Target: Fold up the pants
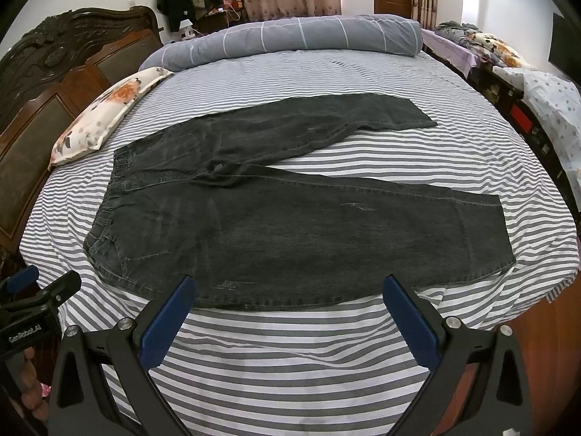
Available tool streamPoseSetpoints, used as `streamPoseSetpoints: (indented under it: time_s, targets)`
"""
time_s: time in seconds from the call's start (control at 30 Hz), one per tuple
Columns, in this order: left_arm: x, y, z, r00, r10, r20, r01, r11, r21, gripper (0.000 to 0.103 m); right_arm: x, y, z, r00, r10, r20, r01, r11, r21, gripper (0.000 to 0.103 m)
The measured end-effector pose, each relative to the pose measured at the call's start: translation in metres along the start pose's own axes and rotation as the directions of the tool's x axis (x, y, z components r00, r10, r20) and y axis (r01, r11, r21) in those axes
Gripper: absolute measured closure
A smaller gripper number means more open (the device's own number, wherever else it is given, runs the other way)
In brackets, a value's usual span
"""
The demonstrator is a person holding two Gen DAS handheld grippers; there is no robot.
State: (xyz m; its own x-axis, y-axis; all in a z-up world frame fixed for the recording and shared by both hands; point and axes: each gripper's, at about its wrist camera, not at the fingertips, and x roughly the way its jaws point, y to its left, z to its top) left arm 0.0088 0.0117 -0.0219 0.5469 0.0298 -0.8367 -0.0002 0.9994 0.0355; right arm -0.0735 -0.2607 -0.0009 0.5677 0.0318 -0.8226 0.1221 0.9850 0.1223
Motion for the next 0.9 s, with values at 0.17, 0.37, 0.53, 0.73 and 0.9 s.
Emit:
streamPoseSetpoints:
  time_s: [0.17, 0.37, 0.53, 0.73, 0.9]
  targets:
    - [-0.0001, -0.0002, 0.0001, 1.0, -0.001, -0.001, 0.001, 1.0, 0.002, 0.0, -0.0001, 0.0004, -0.0001, 1.0, -0.004, 0.001, 0.004, 1.0, -0.001, 0.001]
    - [0.0006, 0.001, 0.0012, 1.0, 0.002, 0.001, -0.002, 1.0, 0.003, 0.0, -0.0005, 0.0005, 0.0009, 1.0, -0.002, 0.001, 0.002, 1.0, 0.004, 0.001]
    - [0.0013, 0.0014, 0.0011, 1.0, 0.004, 0.002, -0.004, 1.0, 0.003, 0.0, -0.0002, -0.0005, 0.0025, 1.0, -0.002, 0.0, 0.002, 1.0, 0.005, 0.001]
    - [0.0027, 0.0015, 0.0018, 1.0, 0.001, 0.001, -0.001, 1.0, 0.002, 0.0, 0.001, -0.0012, 0.0033, 1.0, 0.0, -0.003, 0.0, 1.0, 0.003, 0.001]
    - [0.0017, 0.0012, 0.0013, 1.0, 0.004, 0.002, -0.004, 1.0, 0.003, 0.0, 0.0011, -0.001, 0.0029, 1.0, 0.0, -0.003, 0.0, 1.0, 0.003, 0.001]
